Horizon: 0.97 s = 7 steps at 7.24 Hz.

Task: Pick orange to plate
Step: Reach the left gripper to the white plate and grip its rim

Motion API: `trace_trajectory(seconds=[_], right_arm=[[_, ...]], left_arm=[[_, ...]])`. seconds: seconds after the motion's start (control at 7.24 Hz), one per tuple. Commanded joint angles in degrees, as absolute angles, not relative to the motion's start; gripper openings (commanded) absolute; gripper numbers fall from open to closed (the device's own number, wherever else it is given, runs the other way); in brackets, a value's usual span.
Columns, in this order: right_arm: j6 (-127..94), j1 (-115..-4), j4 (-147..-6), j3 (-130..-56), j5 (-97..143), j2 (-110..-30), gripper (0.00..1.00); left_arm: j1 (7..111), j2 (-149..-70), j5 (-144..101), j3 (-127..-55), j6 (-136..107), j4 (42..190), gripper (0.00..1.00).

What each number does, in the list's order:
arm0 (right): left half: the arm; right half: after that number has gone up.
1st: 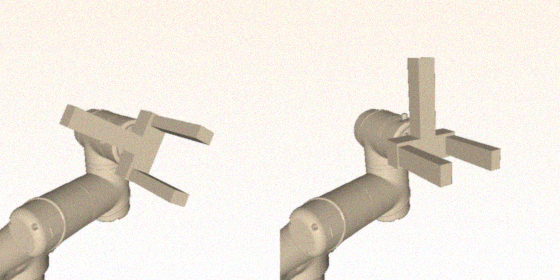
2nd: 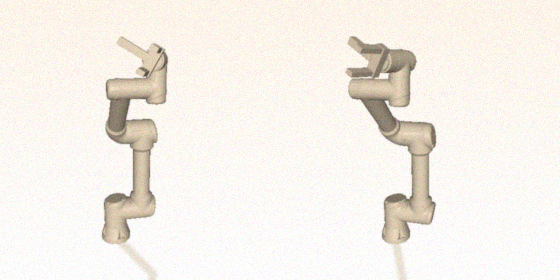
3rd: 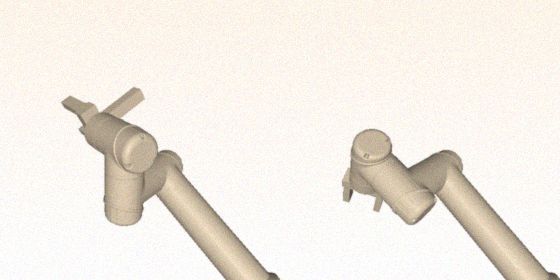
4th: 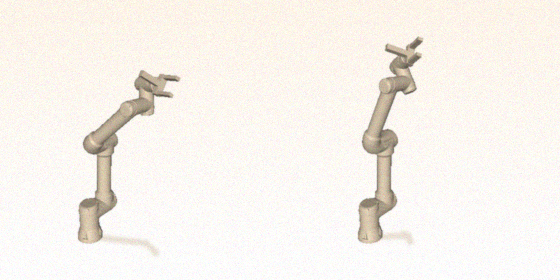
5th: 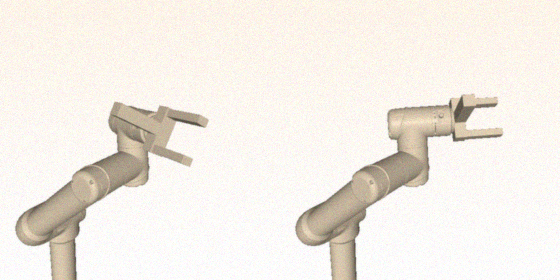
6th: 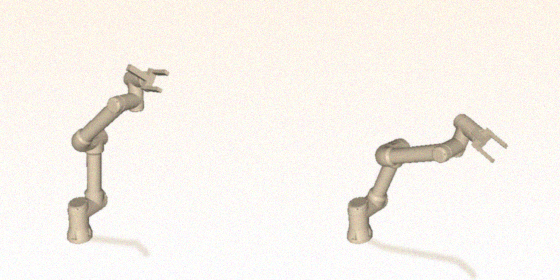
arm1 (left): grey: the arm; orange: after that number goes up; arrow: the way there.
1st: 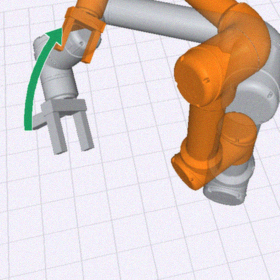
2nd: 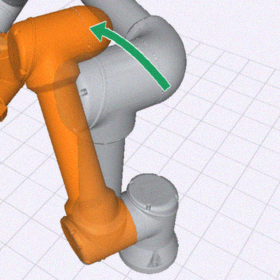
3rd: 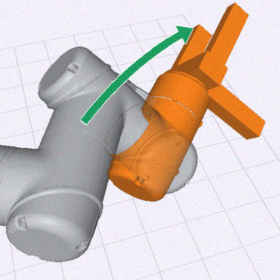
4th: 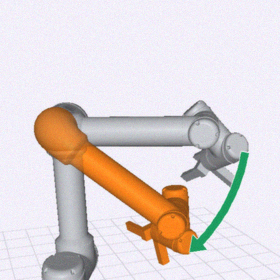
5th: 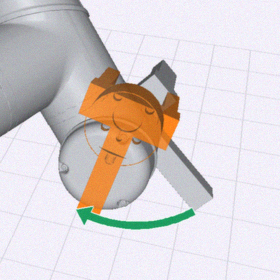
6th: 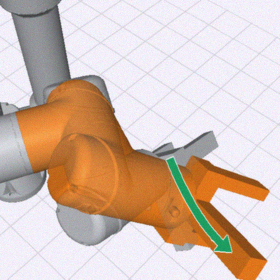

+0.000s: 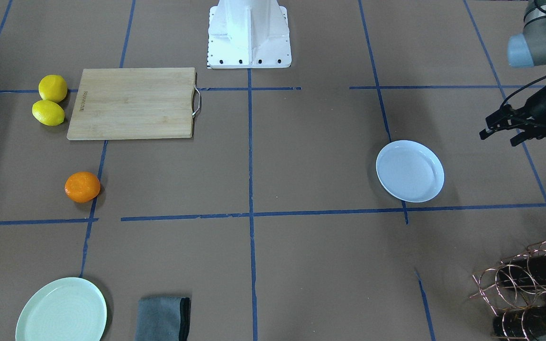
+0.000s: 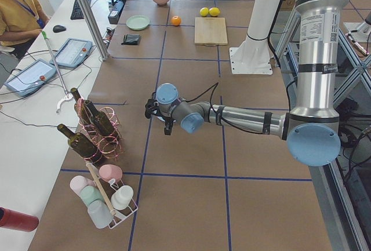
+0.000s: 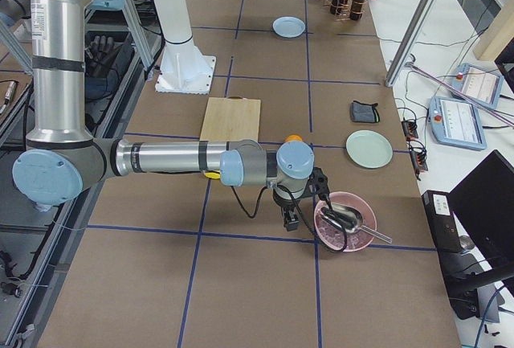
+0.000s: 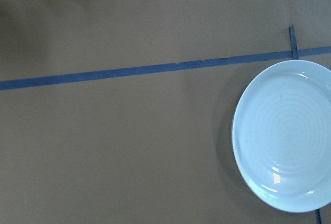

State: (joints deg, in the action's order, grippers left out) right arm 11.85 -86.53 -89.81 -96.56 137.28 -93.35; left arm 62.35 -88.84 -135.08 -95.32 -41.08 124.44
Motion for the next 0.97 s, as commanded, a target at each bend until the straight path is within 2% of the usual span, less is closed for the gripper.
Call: trace_trajectory(seconds=[0.0,0.41,0.69,0.83], right_arm=[[11.8,-85.2,-89.6,-96.6,137.4,-92.3,1.0],[10.6,-83.2,-89.6,-96.5,136.7,-91.8,1.0],[10.3,-83.2,-89.6,-93.8,137.2,-91.8,1.0],[10.2,-83.2,-89.6,-94.1,137.2,-91.8,1.0]], left_arm=[[56.8,-92.4,-129.1,-92.3,-47.9,126.2,1.0],[53.5,-97.6,-126.9,-86.6,-49.8,126.2,1.0],[52.6,-98.2,-126.6,-85.9,-49.8,126.1,0.8],[52.5,-98.2,-126.6,-85.3,-49.7,126.1,0.61]])
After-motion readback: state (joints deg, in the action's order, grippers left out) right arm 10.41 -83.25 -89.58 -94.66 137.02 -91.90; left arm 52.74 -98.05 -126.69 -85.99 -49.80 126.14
